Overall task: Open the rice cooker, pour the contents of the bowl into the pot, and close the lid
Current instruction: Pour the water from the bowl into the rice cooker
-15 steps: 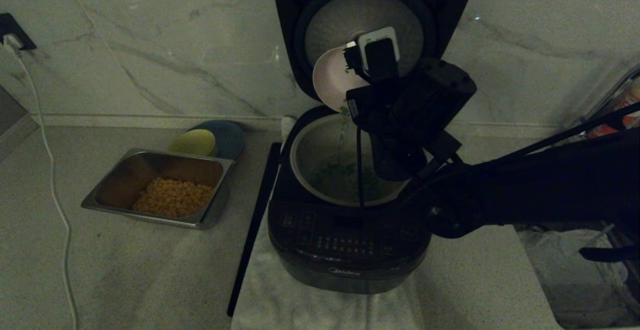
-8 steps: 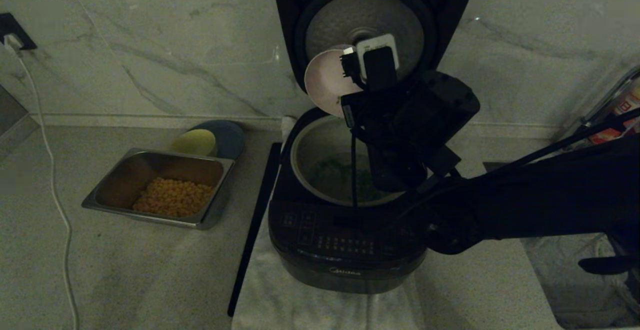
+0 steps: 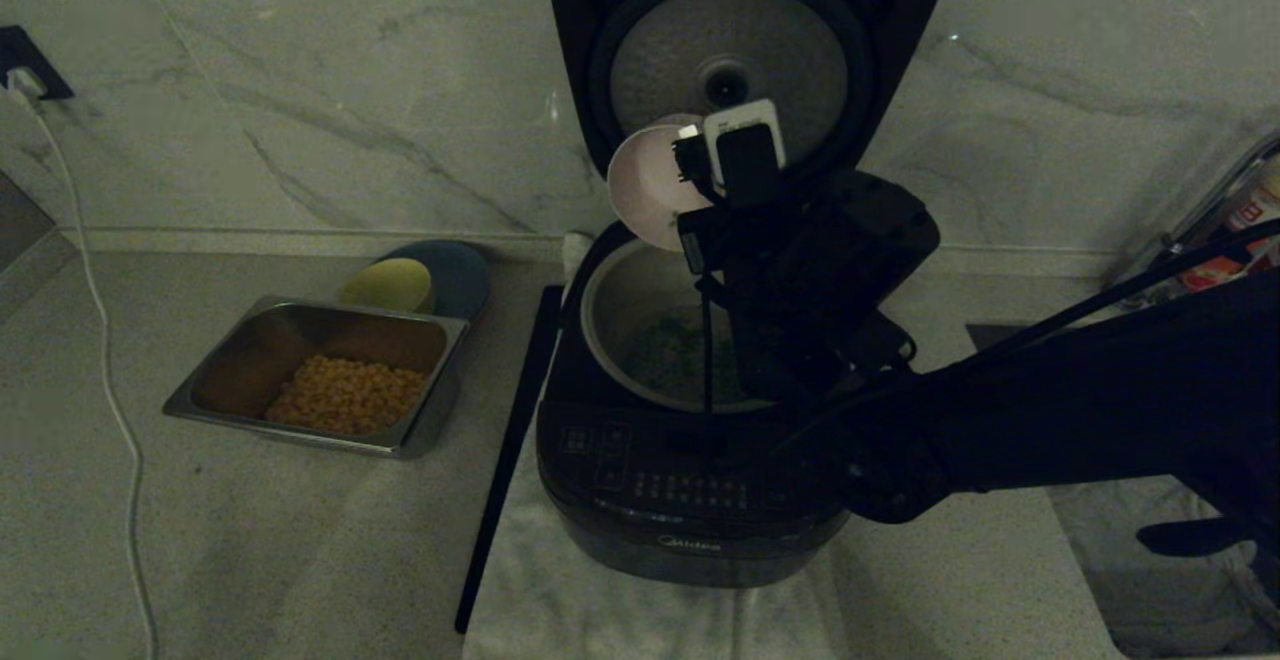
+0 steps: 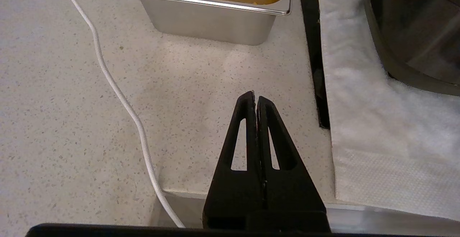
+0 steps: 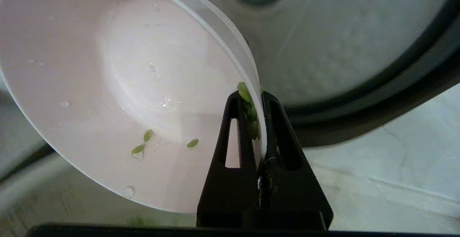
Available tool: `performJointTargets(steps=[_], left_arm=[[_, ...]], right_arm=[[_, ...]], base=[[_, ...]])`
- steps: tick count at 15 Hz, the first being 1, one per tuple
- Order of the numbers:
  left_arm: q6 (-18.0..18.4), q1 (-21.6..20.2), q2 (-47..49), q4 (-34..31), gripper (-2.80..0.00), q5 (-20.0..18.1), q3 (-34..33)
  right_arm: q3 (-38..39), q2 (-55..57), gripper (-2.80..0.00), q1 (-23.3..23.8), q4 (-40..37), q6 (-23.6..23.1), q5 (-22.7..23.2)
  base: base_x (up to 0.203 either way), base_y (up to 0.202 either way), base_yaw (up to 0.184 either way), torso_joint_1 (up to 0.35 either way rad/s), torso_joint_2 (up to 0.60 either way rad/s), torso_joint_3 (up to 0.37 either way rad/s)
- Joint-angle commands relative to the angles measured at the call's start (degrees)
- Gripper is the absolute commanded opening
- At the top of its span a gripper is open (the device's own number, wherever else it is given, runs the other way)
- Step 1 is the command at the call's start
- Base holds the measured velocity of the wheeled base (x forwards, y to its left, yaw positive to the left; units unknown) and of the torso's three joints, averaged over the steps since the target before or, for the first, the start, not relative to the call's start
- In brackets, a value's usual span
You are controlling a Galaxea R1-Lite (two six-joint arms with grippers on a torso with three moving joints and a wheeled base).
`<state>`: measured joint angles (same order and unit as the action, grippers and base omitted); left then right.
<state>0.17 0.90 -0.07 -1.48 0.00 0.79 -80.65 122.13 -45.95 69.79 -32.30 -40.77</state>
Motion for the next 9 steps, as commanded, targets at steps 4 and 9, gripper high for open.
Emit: performJointTargets(steps=[4, 9], left_arm=[[0.0, 0.0, 0.0, 0.0, -2.8, 0.0, 0.0], [0.0, 0.0, 0.0, 0.0, -2.8, 0.0, 0.0]], right_arm=[[-3.5, -8.8, -2.8, 0.1, -29.1, 10.1, -1.7], [-15.1, -22.3, -2.8, 1.5, -76.1, 33.4, 0.9]], base=[[0.0, 0.0, 0.0, 0.0, 0.0, 0.0], [0.0, 0.0, 0.0, 0.0, 0.0, 0.0]])
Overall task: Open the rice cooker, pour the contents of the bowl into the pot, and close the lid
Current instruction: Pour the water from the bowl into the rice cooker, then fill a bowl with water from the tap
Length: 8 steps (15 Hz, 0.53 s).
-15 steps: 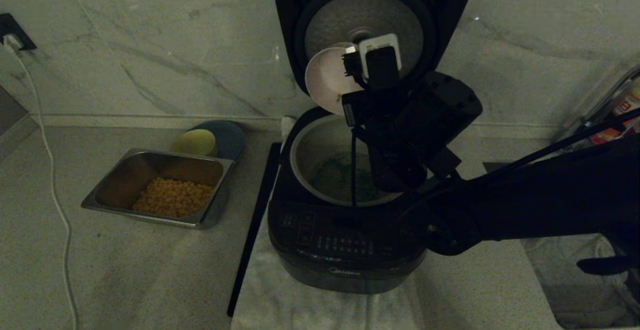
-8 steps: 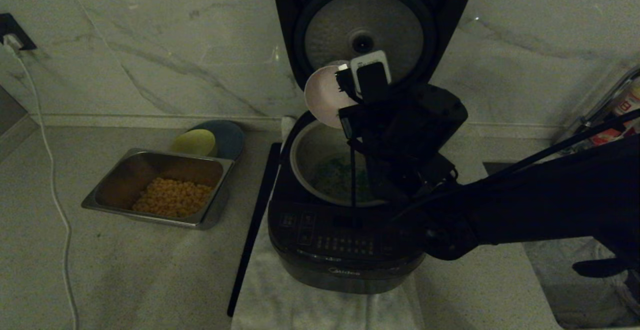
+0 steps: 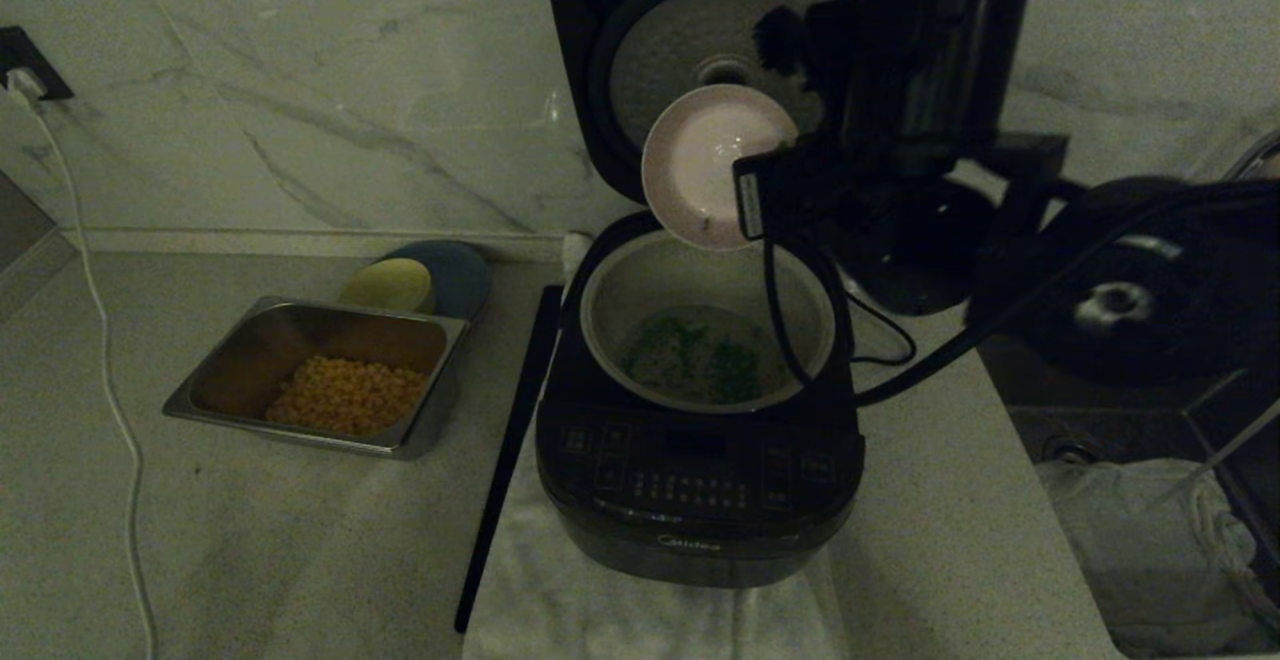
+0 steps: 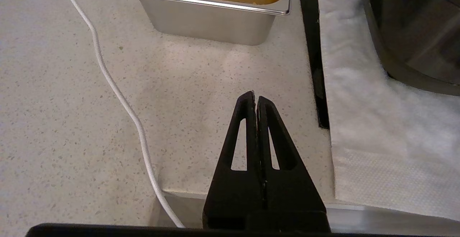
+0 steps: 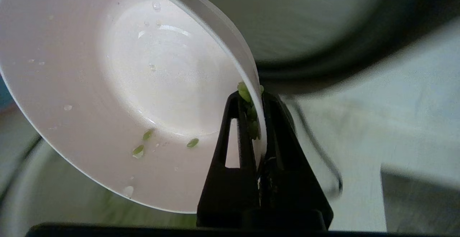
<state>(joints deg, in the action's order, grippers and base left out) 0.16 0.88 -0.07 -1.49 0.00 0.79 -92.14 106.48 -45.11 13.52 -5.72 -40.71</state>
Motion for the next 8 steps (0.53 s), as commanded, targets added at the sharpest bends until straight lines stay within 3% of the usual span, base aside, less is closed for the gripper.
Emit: performJointTargets(steps=[1, 2, 4, 6, 8], left_arm=[[0.0, 0.0, 0.0, 0.0, -2.8, 0.0, 0.0], [0.0, 0.0, 0.0, 0.0, -2.8, 0.0, 0.0], [-0.1, 0.0, 0.0, 0.0, -2.8, 0.0, 0.0], [0.0, 0.0, 0.0, 0.0, -2.8, 0.0, 0.0], [0.0, 0.0, 0.0, 0.0, -2.8, 0.0, 0.0]], right_arm=[[-5.5, -9.9, -2.8, 1.4, -29.6, 11.1, 3.4], [-6.7, -13.6, -2.8, 2.9, -39.3, 14.9, 7.3], [-7.3, -19.1, -2.8, 9.5, -51.1, 21.9, 15.6], [-5.8, -22.9, -2.8, 18.9, -57.4, 26.5, 23.0], [-0.7, -26.2, -2.8, 32.0, -59.7, 28.3, 30.9]], base=[[0.0, 0.0, 0.0, 0.0, 0.0, 0.0], [0.0, 0.0, 0.0, 0.0, 0.0, 0.0], [0.0, 0.0, 0.0, 0.0, 0.0, 0.0], [0.0, 0.0, 0.0, 0.0, 0.0, 0.0], [0.0, 0.0, 0.0, 0.0, 0.0, 0.0]])
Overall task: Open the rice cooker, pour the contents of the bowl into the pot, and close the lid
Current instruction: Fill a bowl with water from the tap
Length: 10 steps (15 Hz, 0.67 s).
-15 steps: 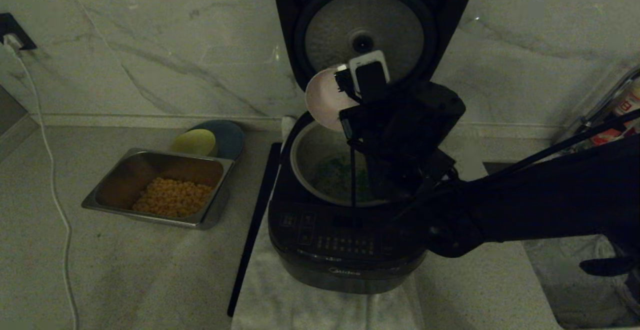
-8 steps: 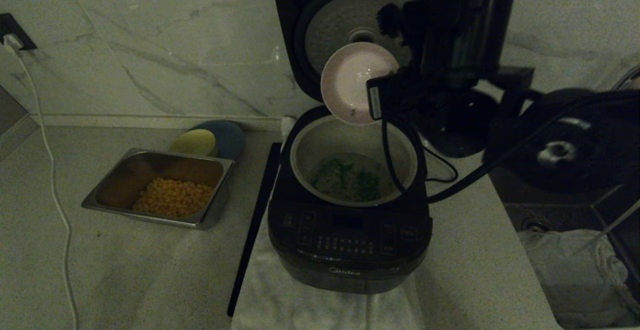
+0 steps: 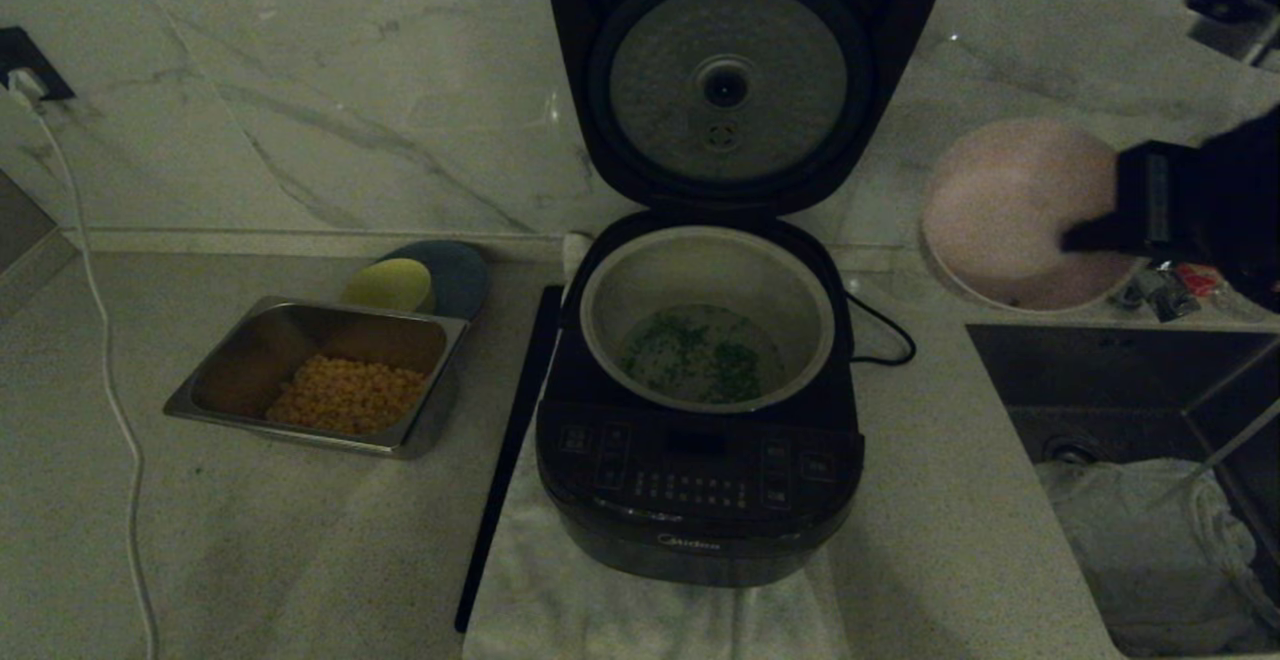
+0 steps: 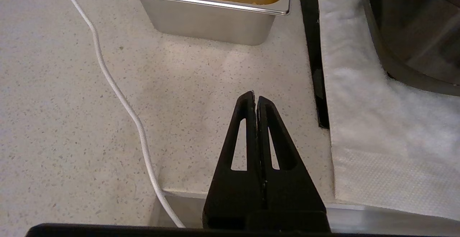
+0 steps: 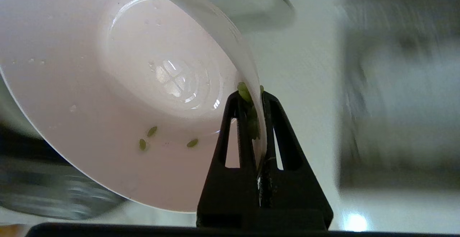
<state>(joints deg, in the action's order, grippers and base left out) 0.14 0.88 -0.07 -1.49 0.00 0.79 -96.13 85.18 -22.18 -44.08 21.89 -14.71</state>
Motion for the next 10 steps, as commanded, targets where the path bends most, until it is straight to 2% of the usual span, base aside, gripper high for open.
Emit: performJointTargets(steps=[1, 4, 6, 8, 10], left_arm=[[0.0, 0.0, 0.0, 0.0, -2.8, 0.0, 0.0], [0.0, 0.0, 0.0, 0.0, -2.8, 0.0, 0.0], [0.0, 0.0, 0.0, 0.0, -2.8, 0.0, 0.0], [0.0, 0.0, 0.0, 0.0, -2.8, 0.0, 0.0], [0.0, 0.0, 0.0, 0.0, -2.8, 0.0, 0.0]], right_arm=[[6.8, -6.3, -2.8, 15.9, -2.5, 0.8, 8.7], [19.4, -8.6, -2.8, 37.4, 1.0, -0.4, 20.2], [27.3, -7.8, -2.8, 49.6, 6.6, -1.0, 25.7], [33.8, -3.7, -2.8, 60.0, 13.6, -1.3, 29.8], [36.5, 4.1, -2.8, 67.6, 20.1, -1.5, 33.0]], base=[[0.0, 0.0, 0.0, 0.0, 0.0, 0.0], [0.0, 0.0, 0.0, 0.0, 0.0, 0.0], [0.0, 0.0, 0.0, 0.0, 0.0, 0.0], [0.0, 0.0, 0.0, 0.0, 0.0, 0.0], [0.0, 0.0, 0.0, 0.0, 0.0, 0.0]])
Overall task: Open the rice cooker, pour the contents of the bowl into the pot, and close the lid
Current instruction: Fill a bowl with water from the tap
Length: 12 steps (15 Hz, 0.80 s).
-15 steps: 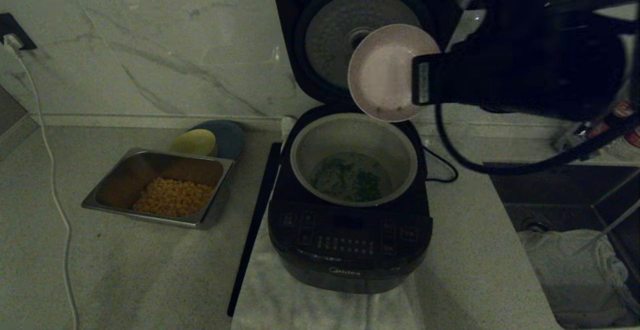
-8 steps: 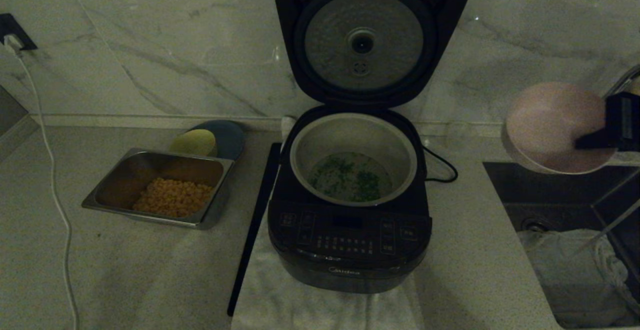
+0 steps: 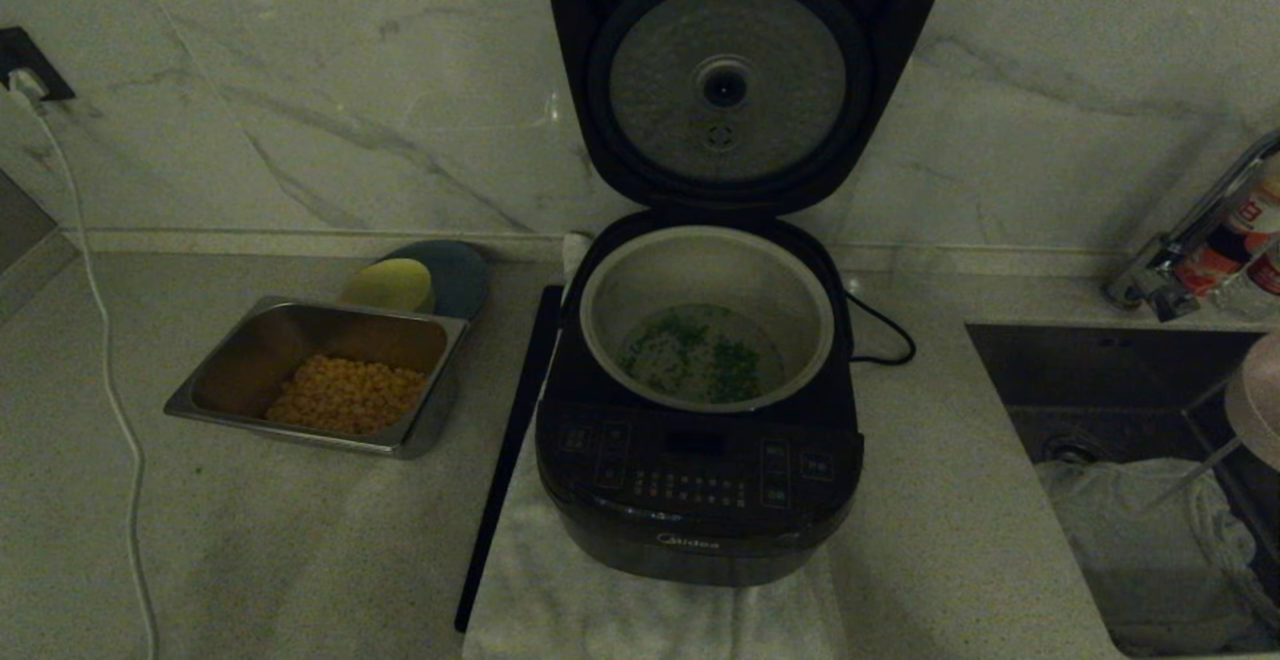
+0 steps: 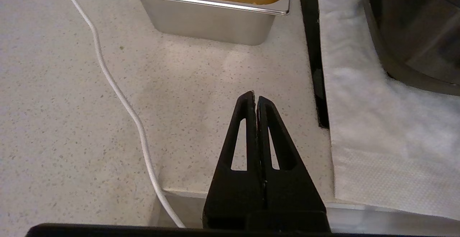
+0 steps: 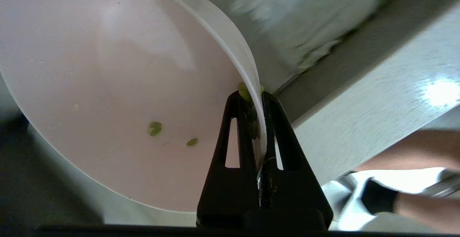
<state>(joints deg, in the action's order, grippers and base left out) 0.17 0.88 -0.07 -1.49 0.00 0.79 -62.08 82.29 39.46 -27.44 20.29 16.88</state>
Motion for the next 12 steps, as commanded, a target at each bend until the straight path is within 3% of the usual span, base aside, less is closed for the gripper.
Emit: performJointTargets(steps=[1, 6, 12], left_arm=[[0.0, 0.0, 0.0, 0.0, -2.8, 0.0, 0.0], [0.0, 0.0, 0.0, 0.0, -2.8, 0.0, 0.0], [0.0, 0.0, 0.0, 0.0, -2.8, 0.0, 0.0]], right_arm=[[2.7, 10.5, -2.8, 8.9, 5.7, 0.1, 2.7], [-0.8, 26.5, -2.8, 19.4, 13.0, 0.2, 9.9], [-13.6, 38.2, -2.8, 21.3, 13.8, 1.0, 11.6]], base=[[0.0, 0.0, 0.0, 0.0, 0.0, 0.0], [0.0, 0.0, 0.0, 0.0, 0.0, 0.0], [0.0, 0.0, 0.0, 0.0, 0.0, 0.0]])
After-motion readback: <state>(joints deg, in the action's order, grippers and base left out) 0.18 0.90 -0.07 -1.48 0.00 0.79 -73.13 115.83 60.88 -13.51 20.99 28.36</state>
